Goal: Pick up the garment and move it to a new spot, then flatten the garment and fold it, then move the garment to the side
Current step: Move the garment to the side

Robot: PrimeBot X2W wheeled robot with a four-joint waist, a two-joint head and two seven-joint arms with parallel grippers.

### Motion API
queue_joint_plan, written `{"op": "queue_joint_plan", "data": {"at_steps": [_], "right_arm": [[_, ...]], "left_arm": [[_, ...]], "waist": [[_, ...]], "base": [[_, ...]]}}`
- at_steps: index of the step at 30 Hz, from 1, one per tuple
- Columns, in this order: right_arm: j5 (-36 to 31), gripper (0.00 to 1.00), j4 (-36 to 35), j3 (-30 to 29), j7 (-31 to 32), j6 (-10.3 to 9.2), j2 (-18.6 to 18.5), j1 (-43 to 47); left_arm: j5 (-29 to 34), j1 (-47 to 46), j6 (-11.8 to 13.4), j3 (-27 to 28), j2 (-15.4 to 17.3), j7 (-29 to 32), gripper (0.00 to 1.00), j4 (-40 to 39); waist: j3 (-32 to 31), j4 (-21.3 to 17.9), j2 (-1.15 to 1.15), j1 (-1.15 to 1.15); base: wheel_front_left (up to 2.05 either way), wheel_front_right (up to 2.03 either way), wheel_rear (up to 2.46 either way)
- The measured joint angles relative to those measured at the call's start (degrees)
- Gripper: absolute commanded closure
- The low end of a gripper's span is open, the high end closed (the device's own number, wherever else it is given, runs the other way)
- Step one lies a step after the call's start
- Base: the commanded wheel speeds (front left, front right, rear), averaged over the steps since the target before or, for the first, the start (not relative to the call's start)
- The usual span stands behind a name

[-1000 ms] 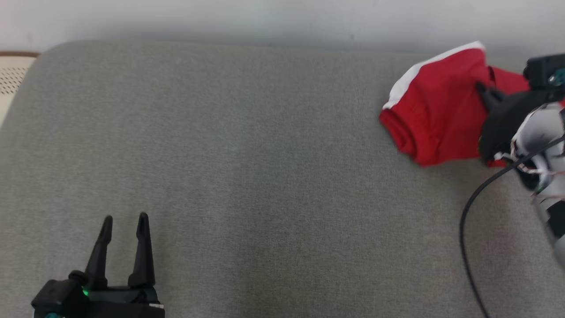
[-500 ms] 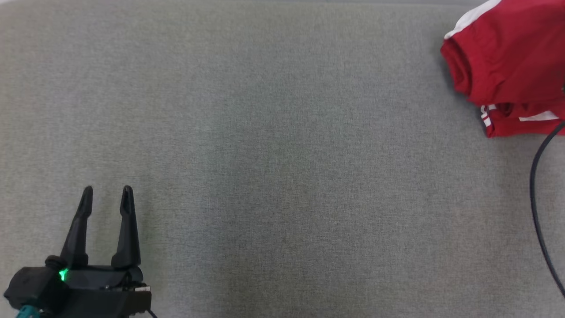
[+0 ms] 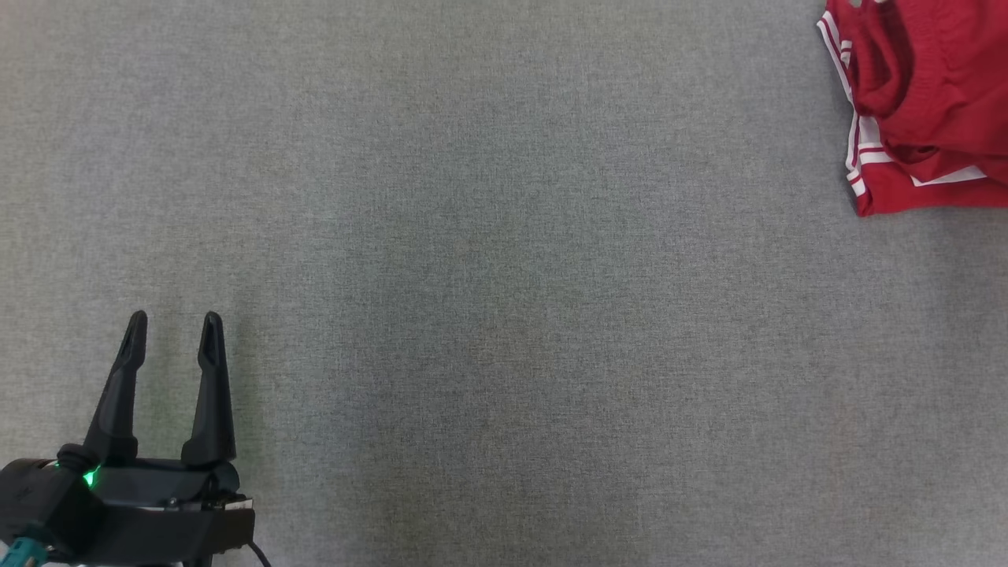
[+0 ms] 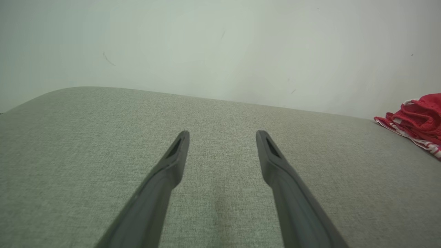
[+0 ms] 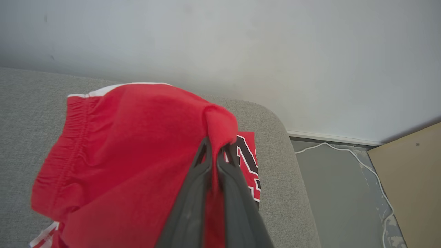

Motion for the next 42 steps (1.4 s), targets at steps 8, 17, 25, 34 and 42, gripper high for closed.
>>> {"op": "queue_joint_plan", "data": {"at_steps": [8, 17, 25, 34, 42], "right_arm": [[-0.9, 0.0, 3.8, 2.4, -2.7, 0.0, 0.4, -2.1], [-2.1, 0.0, 7.7, 4.7, -3.6, 0.0, 0.8, -4.0], [0.6, 0.0, 8.2, 3.4, -8.5, 0.0, 3.2, -4.7], [5.8, 0.0, 6.4, 0.2, -16.7, 0.0, 7.3, -1.8], [6.8, 0.0, 2.5, -1.5, -23.0, 0.0, 11.2, 6.4]], "left_arm": [[0.0, 0.0, 0.3, -0.1, 0.4, 0.3, 0.0, -0.7], [-0.2, 0.0, 0.8, -0.2, 0.5, 0.2, 0.0, -0.1], [-1.2, 0.3, 1.0, -0.5, -0.1, -0.4, 0.0, 2.1], [-1.7, 3.0, 1.8, -1.1, -1.2, -1.0, 0.0, 4.3], [-2.0, 5.6, 2.3, -0.7, -1.6, -1.3, 0.0, 5.8]], "waist": [[0.3, -0.1, 0.0, 0.0], [-0.9, -0.4, 0.0, -0.01], [-3.4, -0.6, -0.01, -0.01], [-8.0, -0.1, -0.01, -0.01], [-13.2, 0.3, -0.01, -0.02]], "base": [[0.0, 0.0, 0.0], [0.0, 0.0, 0.0], [0.0, 0.0, 0.0], [0.0, 0.0, 0.0], [0.0, 0.0, 0.0]]}}
